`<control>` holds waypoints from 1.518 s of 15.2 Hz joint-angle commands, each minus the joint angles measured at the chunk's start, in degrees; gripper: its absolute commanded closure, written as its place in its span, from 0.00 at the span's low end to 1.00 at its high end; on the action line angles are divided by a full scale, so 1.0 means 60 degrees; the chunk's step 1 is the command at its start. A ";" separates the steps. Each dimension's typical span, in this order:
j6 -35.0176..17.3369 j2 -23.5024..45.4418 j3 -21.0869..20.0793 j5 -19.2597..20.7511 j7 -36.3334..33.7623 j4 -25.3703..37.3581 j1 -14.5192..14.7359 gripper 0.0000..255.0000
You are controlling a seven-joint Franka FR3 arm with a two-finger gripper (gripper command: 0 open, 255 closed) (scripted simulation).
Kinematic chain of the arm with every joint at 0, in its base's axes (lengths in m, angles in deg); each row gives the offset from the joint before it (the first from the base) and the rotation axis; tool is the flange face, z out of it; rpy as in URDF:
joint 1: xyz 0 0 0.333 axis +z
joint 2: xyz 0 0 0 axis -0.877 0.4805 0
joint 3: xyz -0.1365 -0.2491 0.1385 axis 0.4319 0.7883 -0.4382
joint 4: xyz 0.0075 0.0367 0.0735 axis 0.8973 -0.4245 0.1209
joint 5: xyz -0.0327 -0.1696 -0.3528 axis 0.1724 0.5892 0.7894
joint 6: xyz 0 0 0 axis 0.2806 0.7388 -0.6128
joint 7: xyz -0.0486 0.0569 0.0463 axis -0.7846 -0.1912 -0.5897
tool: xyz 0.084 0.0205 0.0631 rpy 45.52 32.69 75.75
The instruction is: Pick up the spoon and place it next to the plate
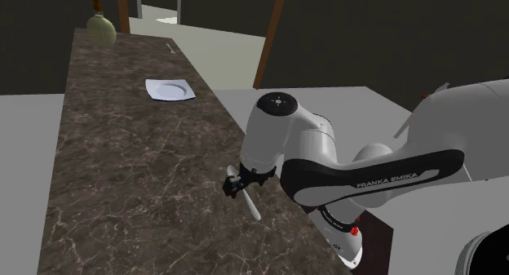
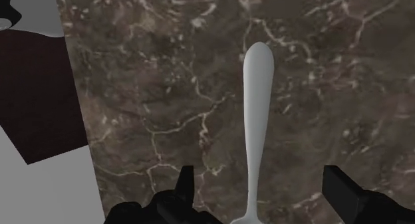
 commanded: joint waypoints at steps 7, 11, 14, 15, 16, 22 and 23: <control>-0.0593 0.0333 -0.0264 -0.0013 -0.0049 -0.0251 -0.0167 0.00; -0.0591 0.0332 -0.0263 -0.0013 -0.0049 -0.0250 -0.0167 1.00; -0.0596 0.0338 -0.0268 -0.0011 -0.0051 -0.0248 -0.0172 1.00; -0.0608 0.0351 -0.0281 -0.0010 -0.0059 -0.0247 -0.0178 1.00; -0.0597 0.0342 -0.0275 -0.0012 -0.0058 -0.0245 -0.0172 1.00; -0.0255 0.0118 -0.0066 0.0005 0.0026 -0.0130 -0.0077 1.00; -0.0088 0.0016 0.0028 0.0019 0.0061 -0.0066 -0.0038 1.00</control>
